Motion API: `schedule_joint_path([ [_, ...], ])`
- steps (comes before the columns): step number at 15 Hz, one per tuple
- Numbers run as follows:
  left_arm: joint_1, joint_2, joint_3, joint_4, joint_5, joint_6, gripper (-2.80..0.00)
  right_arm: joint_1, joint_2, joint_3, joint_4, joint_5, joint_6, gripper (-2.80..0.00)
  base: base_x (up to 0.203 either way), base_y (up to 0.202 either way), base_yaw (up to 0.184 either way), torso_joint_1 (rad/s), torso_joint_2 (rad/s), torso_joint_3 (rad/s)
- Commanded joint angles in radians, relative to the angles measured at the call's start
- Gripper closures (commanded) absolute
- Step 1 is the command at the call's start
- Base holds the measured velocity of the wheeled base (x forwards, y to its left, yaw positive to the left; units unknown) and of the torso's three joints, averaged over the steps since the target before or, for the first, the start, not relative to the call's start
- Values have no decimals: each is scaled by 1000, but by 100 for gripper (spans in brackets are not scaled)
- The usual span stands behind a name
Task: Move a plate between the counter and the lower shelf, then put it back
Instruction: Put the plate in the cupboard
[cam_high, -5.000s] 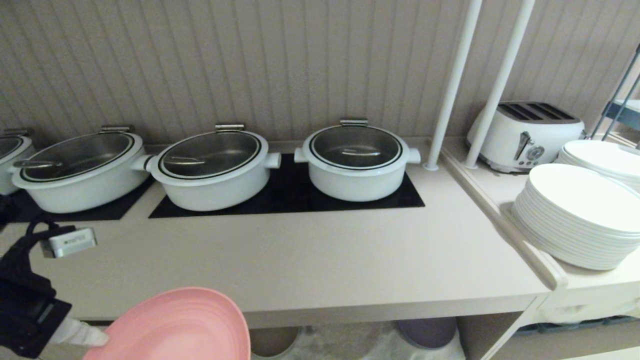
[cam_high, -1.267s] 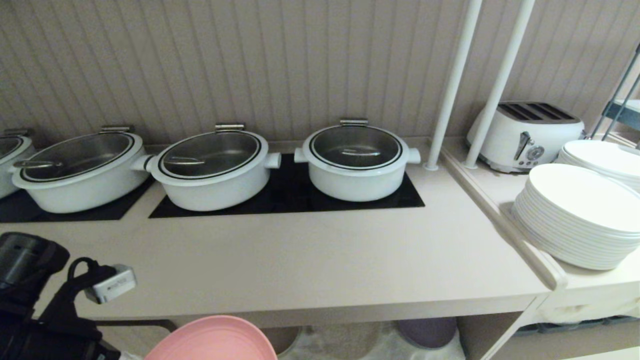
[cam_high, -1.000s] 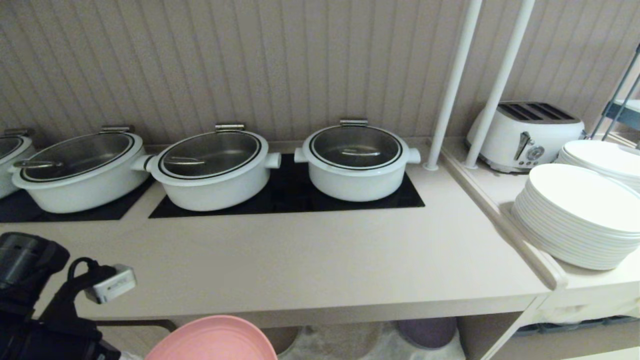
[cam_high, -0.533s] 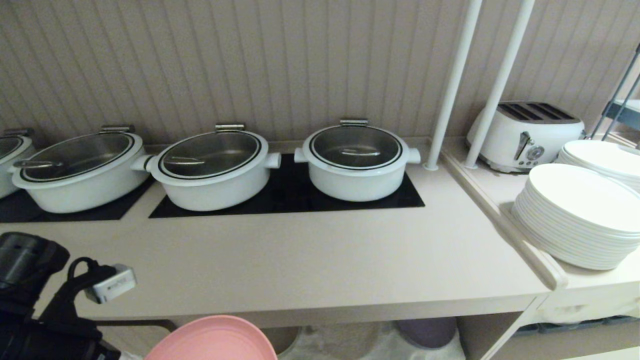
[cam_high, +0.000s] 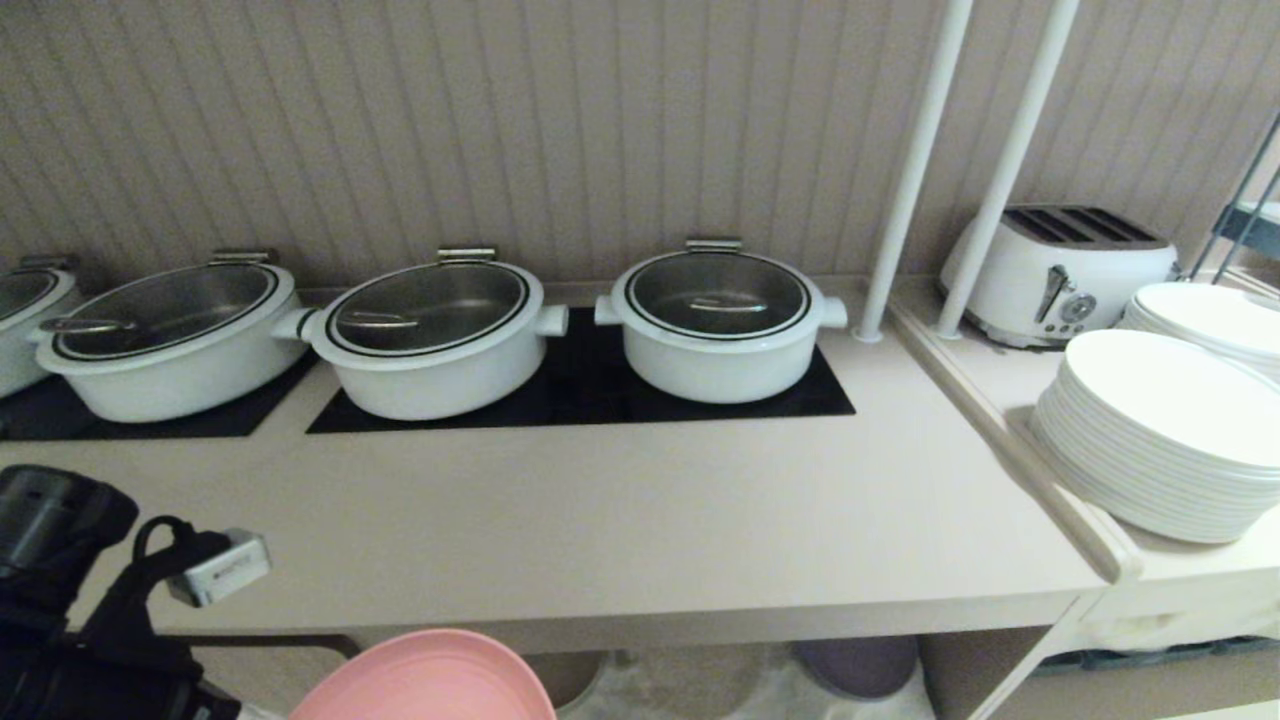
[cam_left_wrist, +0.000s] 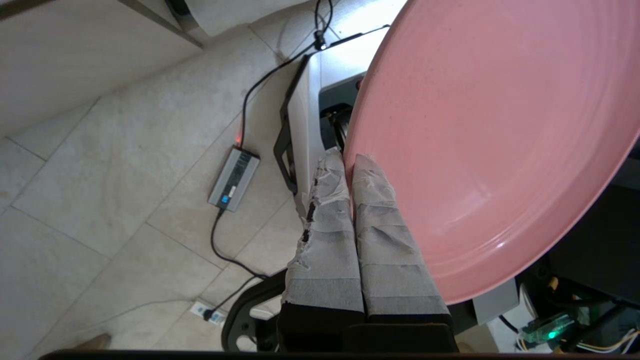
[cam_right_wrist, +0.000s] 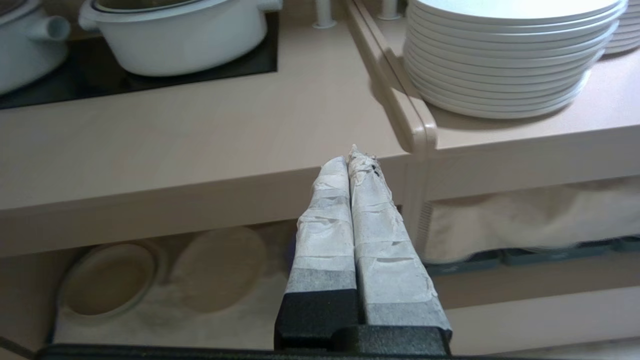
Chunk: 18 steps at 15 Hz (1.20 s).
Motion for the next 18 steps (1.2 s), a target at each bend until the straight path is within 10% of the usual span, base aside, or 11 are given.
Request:
schedule_joint_path([
  [1, -1, 4, 0, 1, -3, 2, 0, 0, 0, 0, -1, -1, 1, 0, 3, 10, -87, -2, 0, -1],
  [18, -1, 4, 0, 1, -1, 0, 0, 0, 0, 0, -1, -1, 1, 0, 0, 5, -97, 2, 1, 2],
])
